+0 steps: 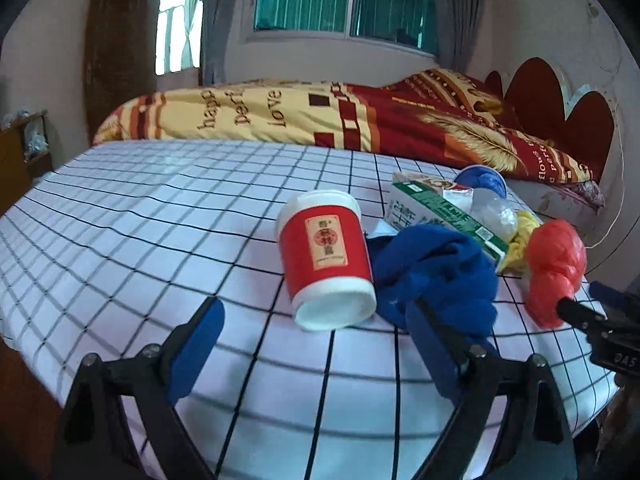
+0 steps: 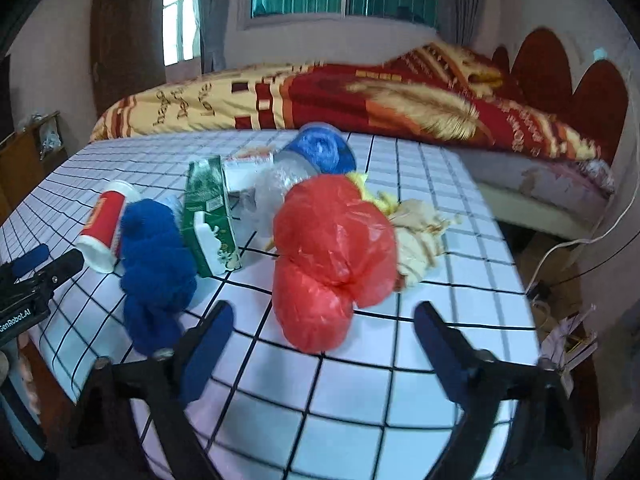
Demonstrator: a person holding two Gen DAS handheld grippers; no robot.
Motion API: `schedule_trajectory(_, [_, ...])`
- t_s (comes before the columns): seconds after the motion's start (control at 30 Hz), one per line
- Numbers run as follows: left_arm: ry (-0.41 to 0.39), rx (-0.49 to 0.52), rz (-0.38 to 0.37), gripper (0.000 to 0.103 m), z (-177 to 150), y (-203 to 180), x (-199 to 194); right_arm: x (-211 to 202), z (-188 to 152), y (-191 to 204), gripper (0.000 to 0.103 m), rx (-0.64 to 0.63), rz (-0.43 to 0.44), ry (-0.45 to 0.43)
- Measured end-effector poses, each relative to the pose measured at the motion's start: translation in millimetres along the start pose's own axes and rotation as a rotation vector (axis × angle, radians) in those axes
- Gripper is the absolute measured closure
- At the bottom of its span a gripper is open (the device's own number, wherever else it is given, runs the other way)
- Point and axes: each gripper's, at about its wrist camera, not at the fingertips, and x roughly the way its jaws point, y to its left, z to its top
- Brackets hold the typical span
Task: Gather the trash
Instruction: 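Grasp the red-and-white cup with the left tool while the right tool grasps the red bag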
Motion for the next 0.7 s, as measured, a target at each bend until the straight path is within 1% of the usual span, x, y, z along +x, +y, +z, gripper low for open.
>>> schedule_trajectory(0.03, [0.005,0.004,-0.004,0.012,2,-1,4,6,2,0,0.020,0.009,0.007,0.015])
schedule_trajectory(0.13, [0.029,0.027,-0.005,0.016,8,-5,17,19,6,2,0.022,0.014,0.008,0.043])
schedule_trajectory(0.2, [0.049,0.028,-0.013,0.019,11,-5,24,26,6,3,0.029,0.019,0.017,0.061])
schedule_trajectory(0.23, [0.059,0.035,-0.009,0.020,11,-4,27,28,6,3,0.036,0.022,0.021,0.069])
schedule_trajectory(0.27, [0.069,0.040,-0.010,0.024,11,-4,29,31,6,3,0.043,0.027,0.027,0.076])
schedule_trajectory(0.3, [0.080,0.040,-0.022,0.032,10,-2,32,32,4,3,0.047,0.032,0.034,0.082])
schedule_trajectory(0.33, [0.083,0.039,-0.037,0.039,9,0,33,32,3,4,0.057,0.036,0.040,0.084])
schedule_trajectory(0.37, [0.083,0.038,-0.046,0.043,9,2,32,32,3,5,0.067,0.041,0.050,0.080])
schedule_trajectory(0.47, [0.059,0.041,-0.044,0.044,9,7,24,20,0,8,0.070,0.033,0.066,0.050])
schedule_trajectory(0.7, [0.000,0.059,-0.068,0.045,6,9,-12,-19,-9,10,0.071,0.015,0.063,-0.019])
